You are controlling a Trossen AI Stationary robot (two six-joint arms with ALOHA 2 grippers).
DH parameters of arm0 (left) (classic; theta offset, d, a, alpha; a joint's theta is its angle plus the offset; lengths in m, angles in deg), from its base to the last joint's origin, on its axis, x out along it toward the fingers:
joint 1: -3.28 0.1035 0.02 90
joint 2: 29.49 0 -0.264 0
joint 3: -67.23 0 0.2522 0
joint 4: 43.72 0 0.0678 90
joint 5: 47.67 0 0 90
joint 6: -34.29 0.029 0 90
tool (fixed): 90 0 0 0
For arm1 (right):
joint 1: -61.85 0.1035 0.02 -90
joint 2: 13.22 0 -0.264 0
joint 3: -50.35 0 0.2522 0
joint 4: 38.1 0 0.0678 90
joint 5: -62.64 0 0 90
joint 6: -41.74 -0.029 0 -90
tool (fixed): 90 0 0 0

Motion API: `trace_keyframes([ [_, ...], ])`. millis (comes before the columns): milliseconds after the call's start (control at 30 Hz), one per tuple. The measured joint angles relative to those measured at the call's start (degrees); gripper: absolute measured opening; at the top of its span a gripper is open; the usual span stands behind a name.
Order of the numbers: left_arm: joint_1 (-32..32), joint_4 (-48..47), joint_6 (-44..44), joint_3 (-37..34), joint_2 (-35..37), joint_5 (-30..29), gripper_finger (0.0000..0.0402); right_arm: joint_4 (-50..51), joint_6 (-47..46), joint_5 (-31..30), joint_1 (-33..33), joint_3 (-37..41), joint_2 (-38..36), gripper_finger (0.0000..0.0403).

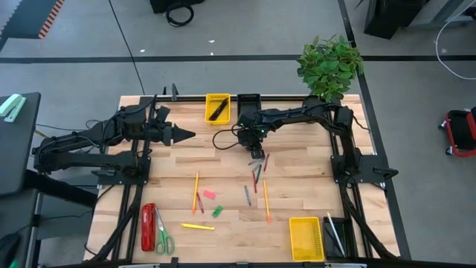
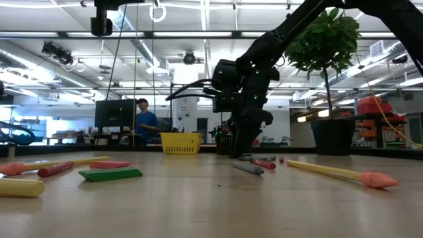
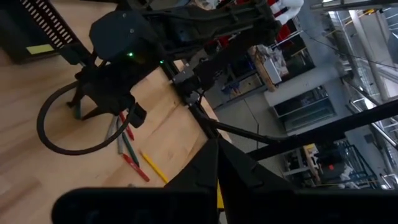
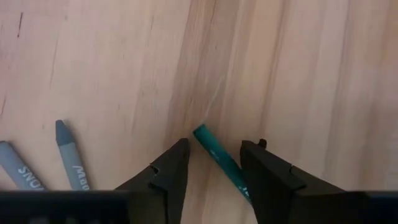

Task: Sort crayons/erasers/pens/pencils in bins
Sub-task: Put the top green crayon into the bottom yellow bin

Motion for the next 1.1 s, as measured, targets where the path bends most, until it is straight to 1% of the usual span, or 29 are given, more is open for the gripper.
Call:
trace_keyframes([
  [167, -0.01, -0.05, -0.06, 0.0, 0.0, 0.02, 0.0025, 0.37, 0.2, -0.25, 0.51, 0.07, 0.11, 0.0118],
  [400, 0.01, -0.49, -0.03, 0.0, 0.0, 0.0, 0.001, 0.65, -1.07, -0.6, 1.17, 0.13, 0.13, 0.0073],
  [533, 0.01, -0.88, 0.03, 0.0, -0.02, 0.0, 0.0014, 0.51, -3.1, -0.58, 1.72, 0.17, -0.16, 0.0046],
  [567, 0.01, -0.87, 0.03, 0.0, 0.0, 0.0, 0.0018, 0.38, -4.44, -0.25, 1.79, 0.17, -0.22, 0.0041],
  [700, 0.01, -0.84, 0.01, 0.0, 0.0, 0.0, 0.0027, 2.54, -10.02, 4.64, 1.49, -0.49, -1.31, 0.003],
  [833, 0.01, -0.79, -0.03, 0.0, 0.0, 0.0, 0.0026, 3.5, -12.82, 7.33, 1.6, -0.78, -5.37, 0.0028],
  [933, 0.01, -0.77, -0.06, 0.0, 0.0, 0.04, 0.0019, 4.85, -14.01, 7.21, 1.57, -0.7, -8.37, 0.0028],
  [1100, 0.01, -0.75, -0.06, 0.0, 0.0, 0.18, 0.0011, 5.0, -17.29, 6.43, 0.97, -0.87, -15.74, 0.0027],
])
